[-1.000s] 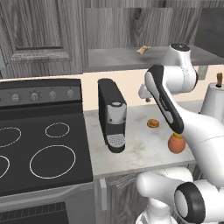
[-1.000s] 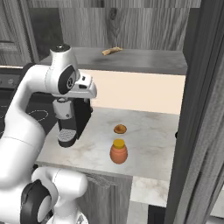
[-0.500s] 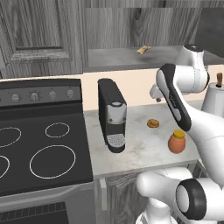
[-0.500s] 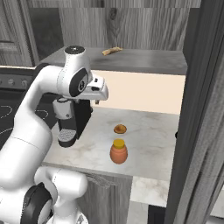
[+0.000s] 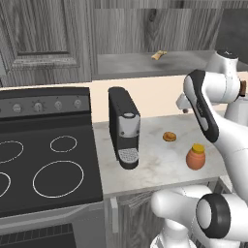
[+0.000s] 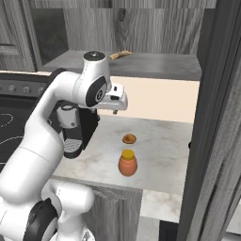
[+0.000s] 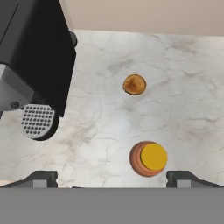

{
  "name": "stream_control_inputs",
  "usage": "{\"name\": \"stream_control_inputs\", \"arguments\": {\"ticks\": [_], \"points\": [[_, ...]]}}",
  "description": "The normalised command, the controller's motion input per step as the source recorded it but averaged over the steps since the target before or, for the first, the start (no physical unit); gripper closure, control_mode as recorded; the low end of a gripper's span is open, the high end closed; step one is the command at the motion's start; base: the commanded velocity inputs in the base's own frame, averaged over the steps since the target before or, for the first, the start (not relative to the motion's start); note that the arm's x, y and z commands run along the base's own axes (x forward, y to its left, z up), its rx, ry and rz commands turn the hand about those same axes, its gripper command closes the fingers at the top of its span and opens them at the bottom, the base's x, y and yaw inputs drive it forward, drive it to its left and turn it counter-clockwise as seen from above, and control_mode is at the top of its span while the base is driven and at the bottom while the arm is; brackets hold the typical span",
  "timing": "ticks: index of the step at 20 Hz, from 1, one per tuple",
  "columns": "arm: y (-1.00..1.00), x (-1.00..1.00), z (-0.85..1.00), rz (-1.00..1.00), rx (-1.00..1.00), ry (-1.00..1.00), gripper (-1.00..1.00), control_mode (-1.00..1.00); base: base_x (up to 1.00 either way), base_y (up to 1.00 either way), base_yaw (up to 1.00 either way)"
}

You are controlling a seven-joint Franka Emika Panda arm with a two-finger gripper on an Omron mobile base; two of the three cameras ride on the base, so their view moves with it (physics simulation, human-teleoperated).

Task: Pick the honey bottle and bar from the counter and place them in the cabinets closest to them.

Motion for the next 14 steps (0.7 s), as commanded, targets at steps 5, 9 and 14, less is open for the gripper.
{"name": "stream_control_inputs", "arguments": {"ticks": [5,9,14], "points": [[-0.01,0.00,0.00,0.00,0.00,0.00,-1.00,-1.00,0.00,0.00,0.00],[-0.11,0.00,-0.13,0.03,0.00,0.00,-1.00,-1.00,0.00,0.00,0.00],[-0.23,0.00,-0.30,0.06,-0.02,0.00,-1.00,-1.00,0.00,0.00,0.00]]}}
